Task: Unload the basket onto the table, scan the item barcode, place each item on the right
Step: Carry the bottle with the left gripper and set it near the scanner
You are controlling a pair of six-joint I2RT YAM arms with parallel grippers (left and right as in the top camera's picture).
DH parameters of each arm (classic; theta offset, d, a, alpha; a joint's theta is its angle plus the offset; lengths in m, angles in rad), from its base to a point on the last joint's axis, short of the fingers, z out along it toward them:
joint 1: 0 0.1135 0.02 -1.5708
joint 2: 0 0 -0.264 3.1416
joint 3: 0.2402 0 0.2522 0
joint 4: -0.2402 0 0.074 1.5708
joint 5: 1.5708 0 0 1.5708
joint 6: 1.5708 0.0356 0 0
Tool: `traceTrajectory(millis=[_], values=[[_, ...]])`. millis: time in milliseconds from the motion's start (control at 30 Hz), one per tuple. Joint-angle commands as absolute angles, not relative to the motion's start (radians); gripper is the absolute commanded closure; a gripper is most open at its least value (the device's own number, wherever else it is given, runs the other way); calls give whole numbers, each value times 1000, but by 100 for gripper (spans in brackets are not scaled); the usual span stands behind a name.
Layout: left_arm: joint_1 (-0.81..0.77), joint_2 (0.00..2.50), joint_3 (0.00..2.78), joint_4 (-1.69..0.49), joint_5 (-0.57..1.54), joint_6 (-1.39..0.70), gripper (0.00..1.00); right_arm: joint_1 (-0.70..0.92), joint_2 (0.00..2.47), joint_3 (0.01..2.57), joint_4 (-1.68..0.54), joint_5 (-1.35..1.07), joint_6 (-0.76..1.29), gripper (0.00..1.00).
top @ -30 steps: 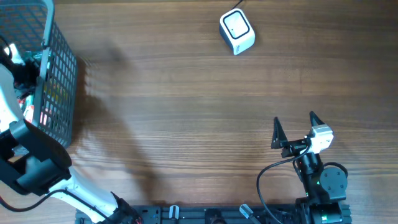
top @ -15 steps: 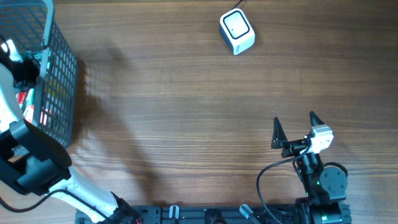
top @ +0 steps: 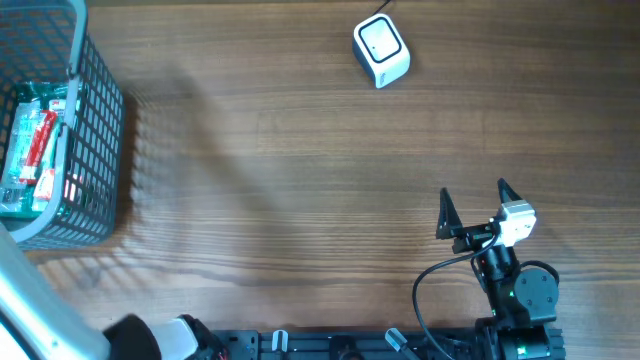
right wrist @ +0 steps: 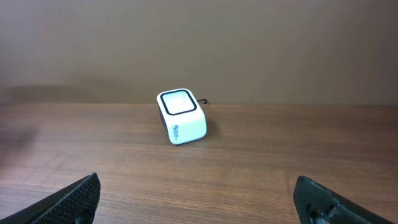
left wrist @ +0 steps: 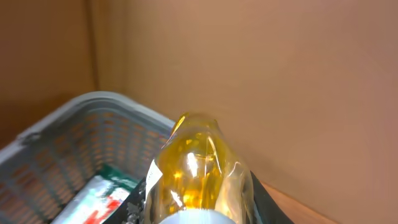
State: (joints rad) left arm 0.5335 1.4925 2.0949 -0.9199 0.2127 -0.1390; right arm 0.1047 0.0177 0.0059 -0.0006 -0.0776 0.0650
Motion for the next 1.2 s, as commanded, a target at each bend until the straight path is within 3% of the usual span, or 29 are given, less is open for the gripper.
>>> traceTrajectory(millis=[0, 300, 633, 900, 1167], values=[[411, 1423, 2100, -956, 258, -165, 76, 101, 14, 5, 2, -68, 55, 0], [-81, 1432, 2100, -1258, 195, -165, 78, 101, 14, 5, 2, -68, 54, 0], [-511, 1732, 2100, -1390, 91, -165, 78, 101, 14, 5, 1, -68, 54, 0], [-706, 1955, 2100, -1351, 49, -178, 78, 101, 14, 5, 1, -68, 55, 0], [-795, 2043, 2098, -1247, -156, -488, 76, 101, 14, 5, 2, -68, 54, 0]])
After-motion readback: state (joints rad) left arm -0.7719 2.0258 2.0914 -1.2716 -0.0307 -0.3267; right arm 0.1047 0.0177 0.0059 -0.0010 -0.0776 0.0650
